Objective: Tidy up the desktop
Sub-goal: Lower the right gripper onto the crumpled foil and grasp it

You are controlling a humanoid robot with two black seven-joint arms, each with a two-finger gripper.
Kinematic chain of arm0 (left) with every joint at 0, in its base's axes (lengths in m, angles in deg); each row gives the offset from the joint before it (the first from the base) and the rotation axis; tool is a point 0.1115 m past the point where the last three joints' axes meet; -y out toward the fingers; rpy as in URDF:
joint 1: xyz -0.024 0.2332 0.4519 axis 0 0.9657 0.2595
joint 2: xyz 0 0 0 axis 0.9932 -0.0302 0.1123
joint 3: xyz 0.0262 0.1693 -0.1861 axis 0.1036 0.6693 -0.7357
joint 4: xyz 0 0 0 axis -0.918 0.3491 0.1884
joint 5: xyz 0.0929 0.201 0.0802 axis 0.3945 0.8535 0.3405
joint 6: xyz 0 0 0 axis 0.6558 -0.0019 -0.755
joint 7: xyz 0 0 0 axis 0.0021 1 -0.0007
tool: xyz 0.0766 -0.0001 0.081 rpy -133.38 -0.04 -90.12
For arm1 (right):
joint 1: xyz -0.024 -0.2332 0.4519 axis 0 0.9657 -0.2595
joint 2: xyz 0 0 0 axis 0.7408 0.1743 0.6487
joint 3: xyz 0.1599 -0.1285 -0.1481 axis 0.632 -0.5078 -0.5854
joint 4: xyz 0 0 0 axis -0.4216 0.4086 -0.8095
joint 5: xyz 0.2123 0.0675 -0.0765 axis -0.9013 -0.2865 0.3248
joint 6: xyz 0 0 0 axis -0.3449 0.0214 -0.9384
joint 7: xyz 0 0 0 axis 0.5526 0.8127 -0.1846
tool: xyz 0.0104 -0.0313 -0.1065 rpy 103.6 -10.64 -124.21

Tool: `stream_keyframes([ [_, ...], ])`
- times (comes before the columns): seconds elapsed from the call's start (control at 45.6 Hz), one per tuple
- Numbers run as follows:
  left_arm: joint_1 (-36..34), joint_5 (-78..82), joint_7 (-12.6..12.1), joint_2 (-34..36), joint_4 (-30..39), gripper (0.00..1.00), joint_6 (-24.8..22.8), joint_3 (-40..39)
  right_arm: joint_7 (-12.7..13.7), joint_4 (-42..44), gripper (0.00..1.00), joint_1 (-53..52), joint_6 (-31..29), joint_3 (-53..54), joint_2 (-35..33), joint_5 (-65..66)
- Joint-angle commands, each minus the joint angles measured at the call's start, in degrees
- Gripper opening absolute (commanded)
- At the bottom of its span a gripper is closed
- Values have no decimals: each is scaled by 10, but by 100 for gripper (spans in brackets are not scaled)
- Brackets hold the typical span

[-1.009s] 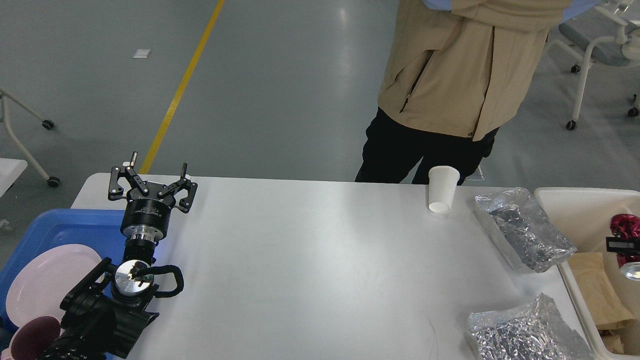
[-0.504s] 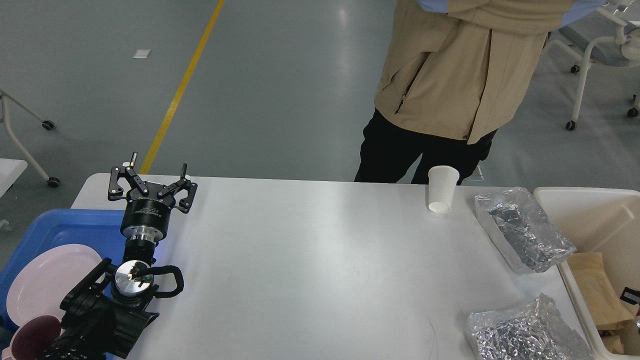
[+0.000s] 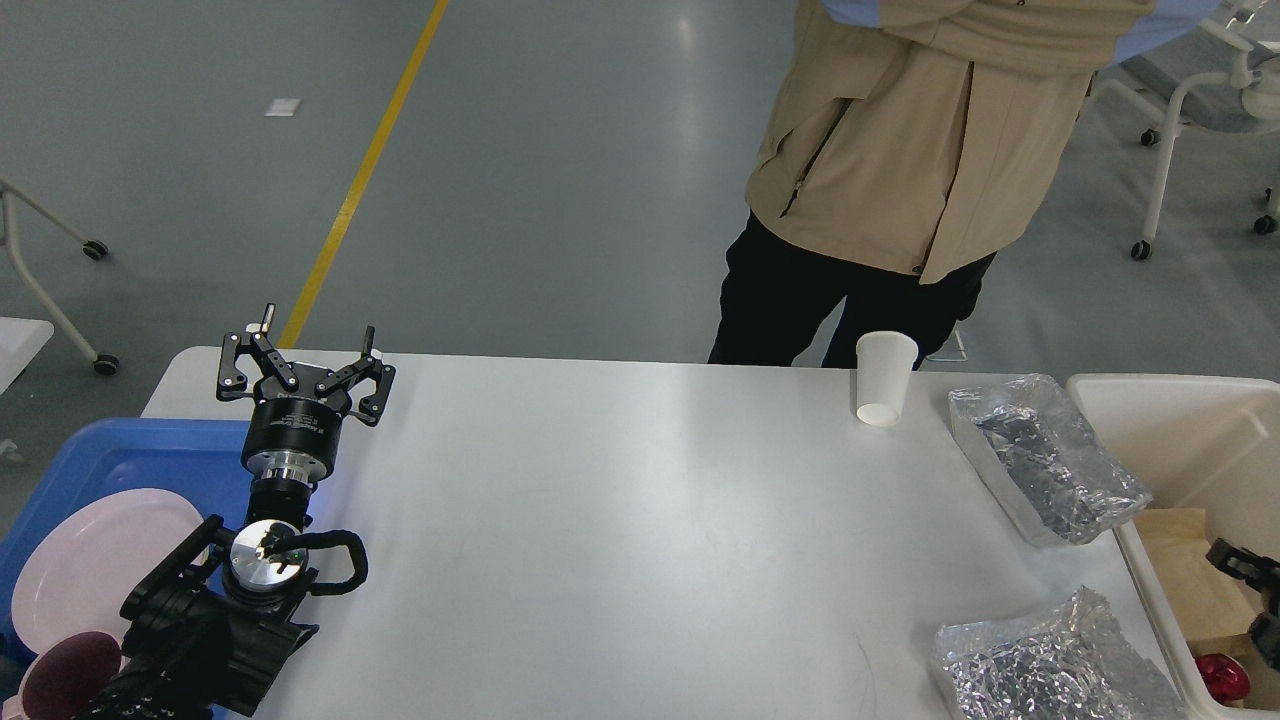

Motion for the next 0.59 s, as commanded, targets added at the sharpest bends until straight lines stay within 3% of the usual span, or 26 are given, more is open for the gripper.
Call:
stream_keyframes([
  [0.0, 0, 0, 0, 0, 0, 100, 0, 0, -4, -5, 100, -58, -7, 1, 0, 2],
  [0.132, 0, 0, 0, 0, 0, 100, 0, 0, -27, -19, 100, -147, -67, -1, -6, 17],
  [0.329, 0, 0, 0, 0, 0, 100, 0, 0, -126, -127, 100, -329, -205, -2, -38, 145],
  [0.439, 0, 0, 0, 0, 0, 100, 0, 0, -147, -278, 100, -448, -213, -2, -50, 226],
  [0.57, 0, 0, -1, 0, 0, 100, 0, 0, -148, -524, 100, -603, -212, 12, -64, 337],
])
